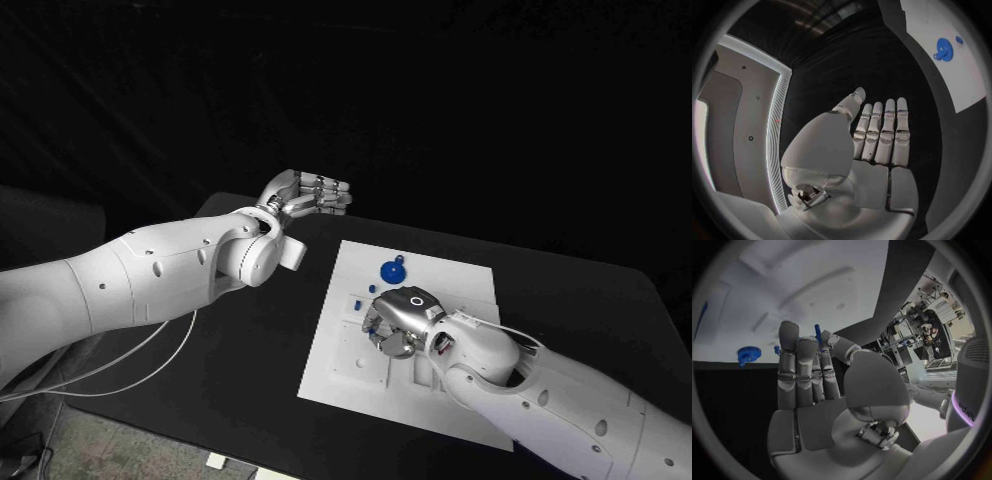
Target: Assemble the parts on the task board
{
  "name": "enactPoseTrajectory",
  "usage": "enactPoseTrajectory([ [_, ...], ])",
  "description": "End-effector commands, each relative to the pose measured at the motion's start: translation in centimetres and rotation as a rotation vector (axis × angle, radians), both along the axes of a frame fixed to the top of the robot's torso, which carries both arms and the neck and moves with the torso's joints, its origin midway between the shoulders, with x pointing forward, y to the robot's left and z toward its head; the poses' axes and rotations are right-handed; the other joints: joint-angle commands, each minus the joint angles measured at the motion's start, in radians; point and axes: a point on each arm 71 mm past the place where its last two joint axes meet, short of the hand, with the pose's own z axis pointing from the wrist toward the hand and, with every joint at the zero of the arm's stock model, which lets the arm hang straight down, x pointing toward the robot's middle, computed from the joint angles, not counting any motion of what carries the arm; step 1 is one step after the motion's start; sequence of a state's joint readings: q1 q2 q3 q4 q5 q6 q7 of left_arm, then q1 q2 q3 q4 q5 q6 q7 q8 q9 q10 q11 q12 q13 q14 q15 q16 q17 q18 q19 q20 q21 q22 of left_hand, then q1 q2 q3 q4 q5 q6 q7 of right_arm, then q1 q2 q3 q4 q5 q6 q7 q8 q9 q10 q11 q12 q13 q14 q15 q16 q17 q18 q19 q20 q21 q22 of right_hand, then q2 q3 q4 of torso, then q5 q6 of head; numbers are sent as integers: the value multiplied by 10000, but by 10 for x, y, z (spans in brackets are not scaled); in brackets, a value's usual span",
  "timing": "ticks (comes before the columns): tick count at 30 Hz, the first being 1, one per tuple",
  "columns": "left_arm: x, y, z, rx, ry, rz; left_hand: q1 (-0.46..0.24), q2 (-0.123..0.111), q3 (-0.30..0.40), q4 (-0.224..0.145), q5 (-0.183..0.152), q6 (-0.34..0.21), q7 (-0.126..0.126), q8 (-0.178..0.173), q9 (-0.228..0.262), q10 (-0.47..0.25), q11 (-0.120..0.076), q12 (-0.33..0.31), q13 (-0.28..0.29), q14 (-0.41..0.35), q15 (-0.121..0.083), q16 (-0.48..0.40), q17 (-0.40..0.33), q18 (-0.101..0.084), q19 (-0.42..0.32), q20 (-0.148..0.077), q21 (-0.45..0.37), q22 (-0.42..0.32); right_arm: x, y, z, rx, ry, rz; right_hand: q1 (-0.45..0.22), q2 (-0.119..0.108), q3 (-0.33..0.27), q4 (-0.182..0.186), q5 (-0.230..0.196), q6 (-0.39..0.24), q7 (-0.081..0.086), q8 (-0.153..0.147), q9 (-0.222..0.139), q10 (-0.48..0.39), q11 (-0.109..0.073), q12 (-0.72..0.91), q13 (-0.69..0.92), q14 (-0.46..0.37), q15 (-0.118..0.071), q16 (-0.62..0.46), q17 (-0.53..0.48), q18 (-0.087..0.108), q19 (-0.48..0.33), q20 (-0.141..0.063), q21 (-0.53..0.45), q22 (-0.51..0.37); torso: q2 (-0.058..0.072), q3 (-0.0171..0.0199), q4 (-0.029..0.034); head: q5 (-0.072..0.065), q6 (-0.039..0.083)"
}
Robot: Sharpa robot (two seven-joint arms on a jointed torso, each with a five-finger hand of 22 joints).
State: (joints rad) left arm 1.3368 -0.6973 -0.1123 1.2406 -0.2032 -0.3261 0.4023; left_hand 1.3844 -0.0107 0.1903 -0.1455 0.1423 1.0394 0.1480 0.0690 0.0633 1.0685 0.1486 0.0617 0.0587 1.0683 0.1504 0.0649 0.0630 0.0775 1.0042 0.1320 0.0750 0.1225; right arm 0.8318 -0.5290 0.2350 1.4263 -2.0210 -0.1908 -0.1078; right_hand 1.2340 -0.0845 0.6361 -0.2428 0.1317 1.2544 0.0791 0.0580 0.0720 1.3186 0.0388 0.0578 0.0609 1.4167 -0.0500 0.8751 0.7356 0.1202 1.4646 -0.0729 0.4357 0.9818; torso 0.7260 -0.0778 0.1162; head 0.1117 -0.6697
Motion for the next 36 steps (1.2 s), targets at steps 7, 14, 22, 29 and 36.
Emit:
enactPoseTrajectory([
  [7, 0, -4, 1, -30, -17, -213, 92, -29, 3, 77, 0, -73, 6, -15, -10, -65, 6, -2, -12, -51, -17, -47, -11, 77, 71, -7, 25, -8, -7, -1, -12, -451, 136, 227, 4, 123, -15, -93, 91, 39, 25, 63, 9, 177, -83, 22, 5, 12, -62, -48, 7, 172, 353, -56, -62, 26, -4, -8, 0, 148, -97],
  [14, 0, -3, 2, -15, -4, -198, 92, -29, 3, 77, 0, -73, 6, -15, -10, -65, 6, -2, -12, -51, -17, -47, -11, 77, 71, -7, 25, -8, -10, -3, -17, -471, 217, 221, -9, 132, -19, -117, 112, 47, 21, 63, 10, 183, -86, 22, 5, 17, -68, -51, 11, 173, 358, -60, -67, 43, -4, 2, 0, 210, 89],
  [22, 0, -3, 1, 0, 42, -197, 92, -41, -5, 112, -13, -82, 5, -16, -10, -72, 7, 0, -11, -65, -12, -47, -11, 78, 74, 0, 31, -62, -13, -3, -20, -395, 84, 138, -19, 134, -16, -132, 132, 53, 18, 62, 9, 192, -89, 23, 6, 23, -76, -53, 13, 176, 365, -67, -69, 55, -2, 2, 2, 195, 76],
  [29, 0, -3, 1, -2, 46, -210, 92, -41, -5, 112, -13, -82, 5, -16, -10, -72, 7, 0, -11, -65, -12, -47, -11, 78, 74, 0, 31, -62, -13, -5, -21, -397, 8, 77, -25, 132, -11, -139, 141, 64, 15, 64, 10, 201, -91, 23, 5, 28, -83, -57, 14, 178, 367, -73, -69, 63, -1, 2, -5, 236, -44],
  [36, 0, -3, 2, -4, 55, -247, 92, -41, -5, 112, -13, -82, 5, -16, -10, -72, 7, 0, -11, -65, -12, -47, -11, 78, 74, 0, 31, -62, -13, -7, -21, -441, -139, -1, -28, 131, -8, -143, 146, 70, 14, 65, 10, 205, -92, 23, 5, 30, -86, -59, 15, 179, 368, -76, -68, 68, 0, -8, -11, 218, -71],
])
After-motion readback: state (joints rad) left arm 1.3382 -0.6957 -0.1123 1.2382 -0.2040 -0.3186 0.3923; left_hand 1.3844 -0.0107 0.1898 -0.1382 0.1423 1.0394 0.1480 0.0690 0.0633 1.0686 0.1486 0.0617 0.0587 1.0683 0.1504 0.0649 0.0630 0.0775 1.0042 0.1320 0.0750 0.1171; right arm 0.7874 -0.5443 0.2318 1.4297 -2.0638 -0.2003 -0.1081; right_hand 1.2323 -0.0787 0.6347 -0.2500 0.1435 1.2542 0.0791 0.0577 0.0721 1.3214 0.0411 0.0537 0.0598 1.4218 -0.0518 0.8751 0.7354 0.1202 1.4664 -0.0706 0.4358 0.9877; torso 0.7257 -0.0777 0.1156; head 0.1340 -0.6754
